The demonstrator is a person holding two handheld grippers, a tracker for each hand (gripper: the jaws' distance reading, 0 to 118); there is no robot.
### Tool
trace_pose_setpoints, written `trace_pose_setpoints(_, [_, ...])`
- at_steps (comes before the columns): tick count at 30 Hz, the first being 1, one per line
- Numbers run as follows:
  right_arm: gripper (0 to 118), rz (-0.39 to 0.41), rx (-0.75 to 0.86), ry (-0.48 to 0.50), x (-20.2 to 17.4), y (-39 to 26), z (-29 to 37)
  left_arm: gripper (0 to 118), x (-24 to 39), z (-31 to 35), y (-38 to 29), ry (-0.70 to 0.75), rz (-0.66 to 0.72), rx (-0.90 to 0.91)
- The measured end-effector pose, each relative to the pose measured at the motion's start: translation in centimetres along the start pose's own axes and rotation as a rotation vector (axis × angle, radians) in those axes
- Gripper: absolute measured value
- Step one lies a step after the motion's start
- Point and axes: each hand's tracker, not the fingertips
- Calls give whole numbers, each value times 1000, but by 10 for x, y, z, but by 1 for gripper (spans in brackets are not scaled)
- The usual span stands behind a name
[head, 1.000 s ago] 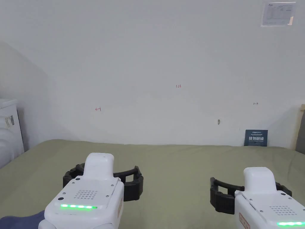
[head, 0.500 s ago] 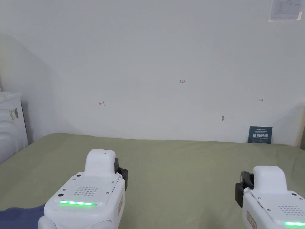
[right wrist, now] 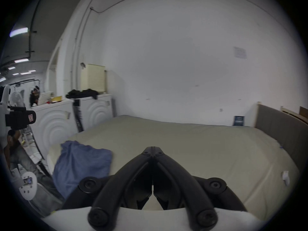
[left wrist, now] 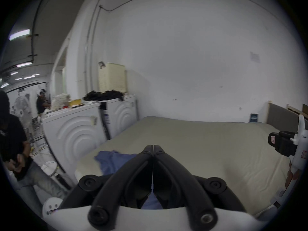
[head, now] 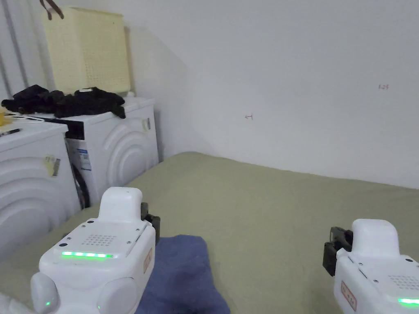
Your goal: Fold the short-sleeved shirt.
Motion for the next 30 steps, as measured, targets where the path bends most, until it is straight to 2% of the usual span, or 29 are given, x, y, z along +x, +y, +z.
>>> trace_pose_setpoints(4, [2,17,-5,81,-35,-2,-18,0,-39,1,-10,106,13,-34])
trace_pose_setpoints(11, [2,43,-29,123,-51,-10,-34,0,-63,-23,-28,142,55,-111])
trace_pose_setpoints(14, [2,34,-45,128,-52,-13,-41,0,-62,-40,-35,111,93,-155])
trace_pose_setpoints(19, [2,44,-66,129,-49,-22,-52,0,-55,-82,-54,98,75,-237])
trace_pose_setpoints(29, [2,42,-185,121,-29,-73,-74,0,-22,-222,-126,-77,102,-619])
trace_pose_setpoints(30, [2,33,-201,121,-26,-79,-76,7,-17,-235,-134,-72,108,-636])
